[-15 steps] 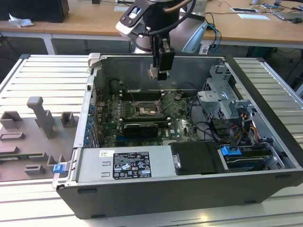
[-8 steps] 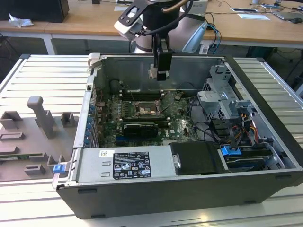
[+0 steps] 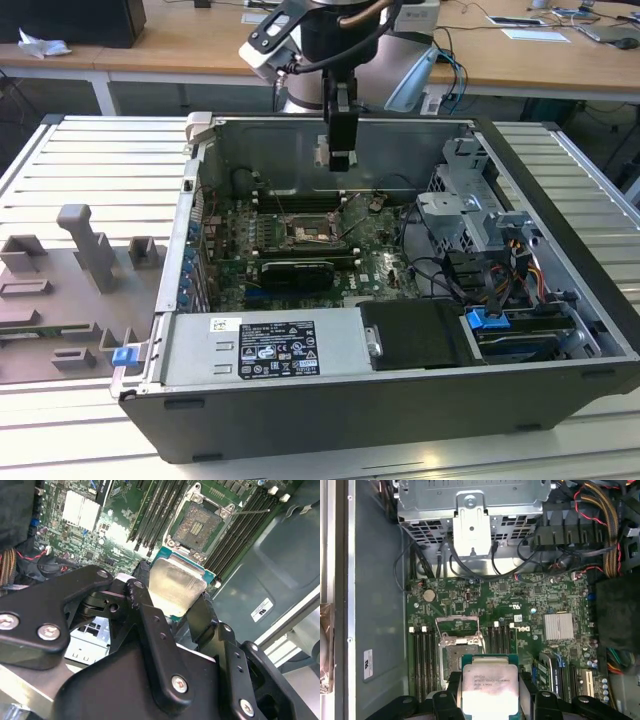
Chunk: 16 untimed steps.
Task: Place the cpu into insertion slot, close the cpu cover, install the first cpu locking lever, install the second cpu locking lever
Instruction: 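Place the cpu into insertion slot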
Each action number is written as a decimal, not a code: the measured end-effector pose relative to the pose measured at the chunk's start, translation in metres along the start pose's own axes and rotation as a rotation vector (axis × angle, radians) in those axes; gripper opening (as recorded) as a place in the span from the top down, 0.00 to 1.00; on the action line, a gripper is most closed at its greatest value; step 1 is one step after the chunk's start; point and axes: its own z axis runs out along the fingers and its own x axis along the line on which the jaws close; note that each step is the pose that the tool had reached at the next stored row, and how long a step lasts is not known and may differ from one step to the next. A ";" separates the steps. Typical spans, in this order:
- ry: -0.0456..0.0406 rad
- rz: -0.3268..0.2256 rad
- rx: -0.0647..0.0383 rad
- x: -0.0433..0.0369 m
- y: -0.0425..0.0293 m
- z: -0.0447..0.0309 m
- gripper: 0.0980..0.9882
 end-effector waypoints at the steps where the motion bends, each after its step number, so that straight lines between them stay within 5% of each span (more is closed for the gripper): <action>1: -0.0006 0.008 0.000 0.0000 0.0000 0.0001 0.50; 16: -0.0114 0.128 -0.002 0.0000 -0.0002 0.0019 0.50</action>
